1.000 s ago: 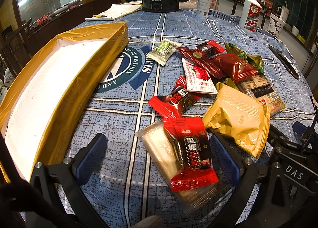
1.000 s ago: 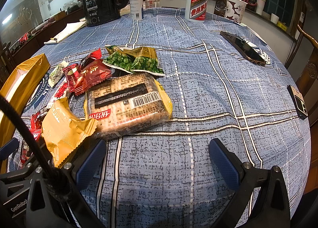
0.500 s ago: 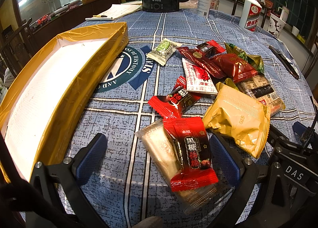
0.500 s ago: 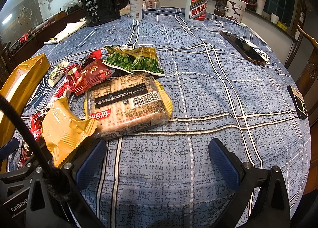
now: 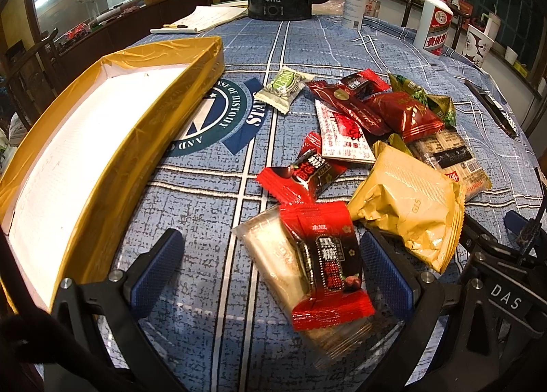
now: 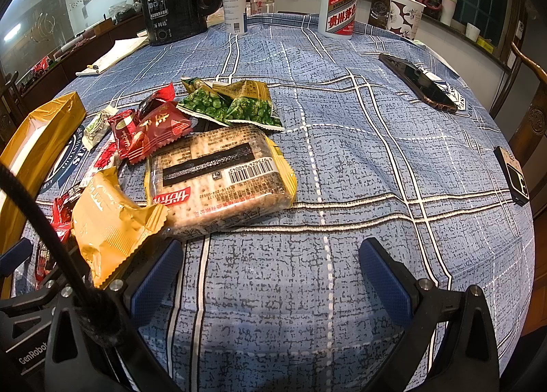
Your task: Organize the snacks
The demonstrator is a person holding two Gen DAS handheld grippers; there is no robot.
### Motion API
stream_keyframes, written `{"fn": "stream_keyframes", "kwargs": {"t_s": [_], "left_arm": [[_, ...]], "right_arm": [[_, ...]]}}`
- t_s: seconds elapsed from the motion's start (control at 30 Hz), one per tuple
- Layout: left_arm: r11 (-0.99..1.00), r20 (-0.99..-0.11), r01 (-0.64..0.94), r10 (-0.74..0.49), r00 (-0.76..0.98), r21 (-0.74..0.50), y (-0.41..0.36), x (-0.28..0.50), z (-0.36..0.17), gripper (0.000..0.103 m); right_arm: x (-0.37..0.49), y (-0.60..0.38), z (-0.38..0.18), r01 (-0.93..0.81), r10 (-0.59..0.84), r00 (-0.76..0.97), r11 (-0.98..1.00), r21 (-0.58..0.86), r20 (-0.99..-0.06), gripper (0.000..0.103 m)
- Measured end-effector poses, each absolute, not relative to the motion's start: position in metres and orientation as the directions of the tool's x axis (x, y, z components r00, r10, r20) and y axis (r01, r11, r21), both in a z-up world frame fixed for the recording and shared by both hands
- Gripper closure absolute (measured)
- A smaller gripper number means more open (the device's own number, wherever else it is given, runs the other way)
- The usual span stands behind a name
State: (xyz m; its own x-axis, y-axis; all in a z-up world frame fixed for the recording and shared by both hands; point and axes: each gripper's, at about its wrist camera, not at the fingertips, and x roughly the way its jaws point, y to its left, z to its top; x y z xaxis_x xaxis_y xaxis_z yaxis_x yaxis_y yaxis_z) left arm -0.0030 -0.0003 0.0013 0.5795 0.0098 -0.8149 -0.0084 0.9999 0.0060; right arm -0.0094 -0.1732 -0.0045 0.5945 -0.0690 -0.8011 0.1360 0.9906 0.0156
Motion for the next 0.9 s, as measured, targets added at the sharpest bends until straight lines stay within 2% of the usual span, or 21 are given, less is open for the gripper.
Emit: {"fn": "stream_keyframes", "kwargs": {"t_s": [0.37, 0.57, 0.67, 0.7, 0.8, 0.9], "left_arm": [[0.998, -0.819, 0.062, -0.031, 0.573, 0.006, -0.006, -0.014, 0.002, 0.0], [0.983, -0.857, 0.184, -0.094, 0.507, 0.001, -0.013, -0.021, 0.005, 0.0], [0.977, -0.852, 0.214, -0.132, 0.507, -0.024, -0.011, -0.032, 0.011, 0.017], [0.973, -0.851, 0.223, -0.163, 0.5, -0.055, -0.009, -0.036, 0.015, 0.019], [0.962, -0.795, 0.227, -0.257, 0.549, -0.154, 0.006, -0.053, 0.034, 0.02], [0.953, -0.75, 0.204, -0.301, 0.589, -0.222, 0.025, -0.071, 0.052, 0.021]], "right_arm": [[-0.01, -0.173, -0.004, 0.136, -0.069, 0.594, 0.991, 0.016, -0.801, 0.0], [-0.01, -0.175, -0.004, 0.104, -0.048, 0.586, 0.994, 0.016, -0.809, 0.0], [-0.012, -0.176, -0.004, 0.09, -0.038, 0.574, 0.996, 0.017, -0.818, 0.0], [-0.013, -0.176, -0.004, 0.084, -0.034, 0.572, 0.996, 0.017, -0.819, 0.0], [-0.018, -0.176, -0.003, 0.07, -0.026, 0.57, 0.997, 0.017, -0.821, 0.0], [-0.025, -0.174, -0.003, 0.072, -0.027, 0.572, 0.997, 0.018, -0.82, 0.0]]}}
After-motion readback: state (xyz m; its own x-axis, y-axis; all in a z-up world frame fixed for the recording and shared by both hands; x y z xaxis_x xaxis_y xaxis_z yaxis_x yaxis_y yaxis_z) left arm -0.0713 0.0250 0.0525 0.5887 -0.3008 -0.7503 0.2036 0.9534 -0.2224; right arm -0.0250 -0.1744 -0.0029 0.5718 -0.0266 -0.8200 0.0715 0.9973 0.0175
